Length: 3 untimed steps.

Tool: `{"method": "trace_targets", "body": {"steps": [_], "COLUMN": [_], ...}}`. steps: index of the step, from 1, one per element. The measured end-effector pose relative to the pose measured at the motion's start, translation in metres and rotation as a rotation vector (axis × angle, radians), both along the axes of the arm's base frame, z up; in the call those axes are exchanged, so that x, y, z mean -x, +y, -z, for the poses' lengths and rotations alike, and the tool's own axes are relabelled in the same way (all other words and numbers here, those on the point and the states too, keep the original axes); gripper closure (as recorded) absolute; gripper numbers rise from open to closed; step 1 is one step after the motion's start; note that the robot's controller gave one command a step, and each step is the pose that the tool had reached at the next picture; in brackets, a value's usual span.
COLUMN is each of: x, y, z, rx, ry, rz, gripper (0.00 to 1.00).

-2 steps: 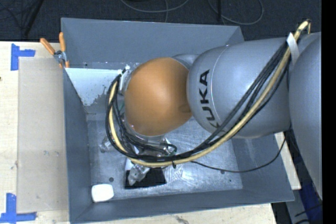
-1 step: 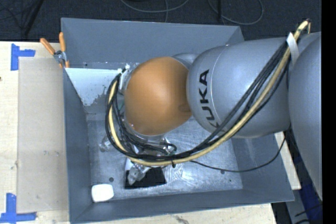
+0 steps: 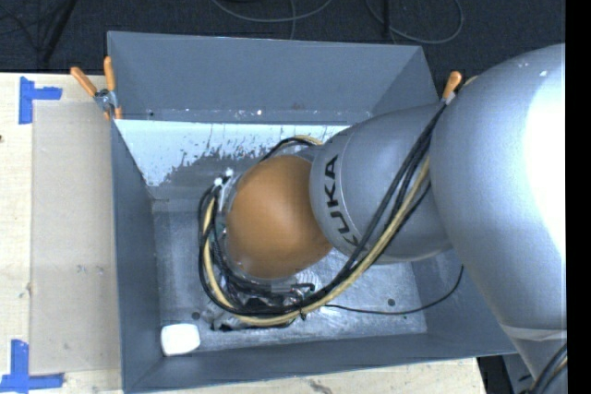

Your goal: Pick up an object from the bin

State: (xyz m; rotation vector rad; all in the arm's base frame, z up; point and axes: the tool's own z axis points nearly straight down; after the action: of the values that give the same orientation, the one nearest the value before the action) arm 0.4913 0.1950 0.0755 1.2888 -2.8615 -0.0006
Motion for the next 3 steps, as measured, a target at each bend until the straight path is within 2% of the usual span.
{"method": "trace_targets", "body": {"steps": [1, 2, 3], "x": [0.0, 0.008, 0.003], "y": [0.0, 0.001, 0.001], "z": [0.0, -0.038, -0.1], "rx": [0.0, 0.001, 0.0], "ry": [0.0, 0.005, 0.001], "rz": [0.001, 0.01, 0.031], "gripper": [1.0, 1.0, 1.0]}}
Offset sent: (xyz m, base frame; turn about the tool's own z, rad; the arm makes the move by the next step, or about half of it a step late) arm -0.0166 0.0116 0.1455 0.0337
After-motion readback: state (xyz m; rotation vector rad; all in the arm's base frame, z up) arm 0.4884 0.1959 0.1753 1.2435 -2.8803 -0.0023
